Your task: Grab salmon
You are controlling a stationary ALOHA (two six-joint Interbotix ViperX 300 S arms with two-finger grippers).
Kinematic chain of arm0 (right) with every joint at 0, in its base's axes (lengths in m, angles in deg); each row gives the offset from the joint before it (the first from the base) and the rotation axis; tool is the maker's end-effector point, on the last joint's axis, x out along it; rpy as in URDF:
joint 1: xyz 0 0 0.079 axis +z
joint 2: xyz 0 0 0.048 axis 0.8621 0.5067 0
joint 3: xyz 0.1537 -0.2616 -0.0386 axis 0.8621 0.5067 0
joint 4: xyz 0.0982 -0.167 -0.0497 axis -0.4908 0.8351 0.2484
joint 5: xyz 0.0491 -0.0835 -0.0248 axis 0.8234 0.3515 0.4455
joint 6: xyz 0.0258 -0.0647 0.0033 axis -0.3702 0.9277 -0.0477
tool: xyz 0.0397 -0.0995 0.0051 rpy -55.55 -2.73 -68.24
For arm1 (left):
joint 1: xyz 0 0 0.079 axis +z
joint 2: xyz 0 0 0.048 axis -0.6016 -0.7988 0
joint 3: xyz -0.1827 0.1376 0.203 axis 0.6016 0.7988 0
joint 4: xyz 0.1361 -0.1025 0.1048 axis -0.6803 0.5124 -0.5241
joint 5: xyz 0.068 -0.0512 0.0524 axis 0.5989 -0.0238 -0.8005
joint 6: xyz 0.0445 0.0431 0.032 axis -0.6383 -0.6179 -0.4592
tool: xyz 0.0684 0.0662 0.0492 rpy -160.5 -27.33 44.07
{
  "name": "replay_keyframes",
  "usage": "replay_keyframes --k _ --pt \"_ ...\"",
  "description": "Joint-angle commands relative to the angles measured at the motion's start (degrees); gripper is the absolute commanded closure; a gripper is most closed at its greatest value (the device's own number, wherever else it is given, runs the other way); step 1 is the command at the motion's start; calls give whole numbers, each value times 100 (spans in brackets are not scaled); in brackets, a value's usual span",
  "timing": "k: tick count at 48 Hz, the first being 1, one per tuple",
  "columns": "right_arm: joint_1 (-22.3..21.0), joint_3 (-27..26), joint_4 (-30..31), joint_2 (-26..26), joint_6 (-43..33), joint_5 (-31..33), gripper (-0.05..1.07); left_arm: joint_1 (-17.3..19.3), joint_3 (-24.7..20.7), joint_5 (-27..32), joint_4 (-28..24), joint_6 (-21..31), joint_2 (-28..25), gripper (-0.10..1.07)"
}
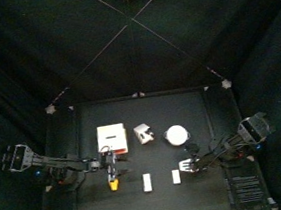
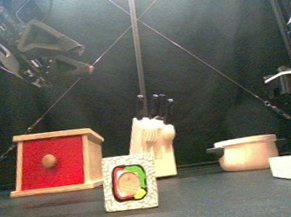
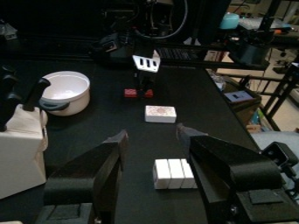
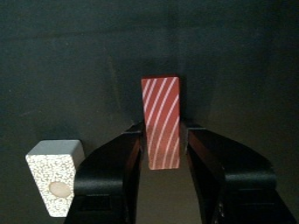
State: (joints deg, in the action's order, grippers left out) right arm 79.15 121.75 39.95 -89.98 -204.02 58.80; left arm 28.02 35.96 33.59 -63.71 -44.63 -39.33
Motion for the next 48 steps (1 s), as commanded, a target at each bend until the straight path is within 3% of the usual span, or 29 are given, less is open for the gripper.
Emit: replay_keyframes --k 1,48 --pt "9 -35 44 62 9 -105 32 -9 -62 -26 0 -9 0 12" --pt "35 -422 387 -202 -123 299 32 -9 -62 -26 0 0 26 12"
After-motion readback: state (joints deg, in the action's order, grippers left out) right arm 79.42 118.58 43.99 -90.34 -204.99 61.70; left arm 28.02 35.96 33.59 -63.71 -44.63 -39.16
